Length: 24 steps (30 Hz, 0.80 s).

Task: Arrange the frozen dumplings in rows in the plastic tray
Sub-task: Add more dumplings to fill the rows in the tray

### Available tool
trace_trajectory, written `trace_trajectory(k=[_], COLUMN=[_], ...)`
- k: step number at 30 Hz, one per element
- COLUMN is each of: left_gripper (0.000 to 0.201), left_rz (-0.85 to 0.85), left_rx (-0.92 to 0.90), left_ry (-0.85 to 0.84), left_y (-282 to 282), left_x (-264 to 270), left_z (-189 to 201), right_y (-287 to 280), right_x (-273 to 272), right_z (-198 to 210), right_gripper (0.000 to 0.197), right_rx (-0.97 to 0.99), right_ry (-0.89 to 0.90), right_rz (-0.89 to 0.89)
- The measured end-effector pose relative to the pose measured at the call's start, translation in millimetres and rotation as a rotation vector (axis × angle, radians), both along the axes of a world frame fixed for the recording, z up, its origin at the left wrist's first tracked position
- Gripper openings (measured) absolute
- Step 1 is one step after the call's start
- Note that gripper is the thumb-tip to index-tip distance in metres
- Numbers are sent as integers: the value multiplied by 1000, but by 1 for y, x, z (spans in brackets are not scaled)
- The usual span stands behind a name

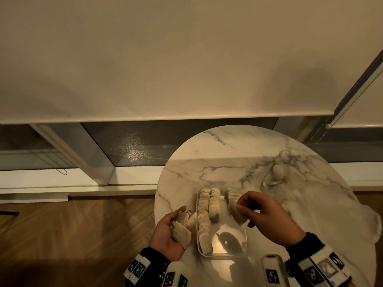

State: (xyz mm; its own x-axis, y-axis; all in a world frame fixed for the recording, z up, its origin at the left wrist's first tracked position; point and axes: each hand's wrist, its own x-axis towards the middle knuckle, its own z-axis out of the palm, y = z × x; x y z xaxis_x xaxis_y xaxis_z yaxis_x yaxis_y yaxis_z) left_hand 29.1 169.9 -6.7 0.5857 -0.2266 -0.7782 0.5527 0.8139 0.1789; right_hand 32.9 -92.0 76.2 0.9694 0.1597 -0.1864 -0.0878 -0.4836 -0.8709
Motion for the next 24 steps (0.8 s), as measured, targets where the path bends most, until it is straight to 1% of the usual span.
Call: trace_trajectory(k=[1, 3, 4, 5, 6, 8, 10, 14, 16, 18, 19, 21, 24], left_gripper=[14, 36, 32, 19, 12, 21, 22, 21, 21, 14, 15, 36, 44], left_rz=[-20, -58, -56, -52, -46, -15, -9, -16, -20, -46, -66, -105, -133], left_rx=[-17, -50, -49, -37, -20, -9, 8, 18, -4, -27, -51, -102, -141], left_ry=[-8, -17, -15, -18, -24, -35, -34, -20, -26, -26, -27, -35, -67], left_y=[4, 11, 12, 10, 8, 4, 3, 3, 3, 6, 8, 12, 15], left_x=[0, 2, 2, 2, 2, 2, 1, 1, 2, 3, 3, 2, 3], left_z=[-3, -13, -10, -10, -9, -4, -2, -3, -3, -8, -10, -15, -17], right_y=[-3, -7, -9, -10, -10, -8, -7, -11, -11, -11, -11, -11, -11], right_x=[4, 14, 18, 23, 27, 33, 36, 43, 48, 54, 57, 64, 74], right_z=[-8, -25, -35, -45, -55, -75, -93, -114, -117, -116, -115, -113, -110], right_gripper=[10, 12, 13, 13, 14, 14, 12, 14, 14, 15, 17, 19, 22], right_rx=[-38, -141, -226, -329, -423, -517, -592, -804, -859, -898, -918, -944, -946], right_ry=[-7, -17, -25, -37, -43, -9, 58, 76, 80, 76, 75, 80, 101], right_rz=[-17, -38, -33, -13, 27, 133, 231, 299, 309, 312, 312, 306, 284])
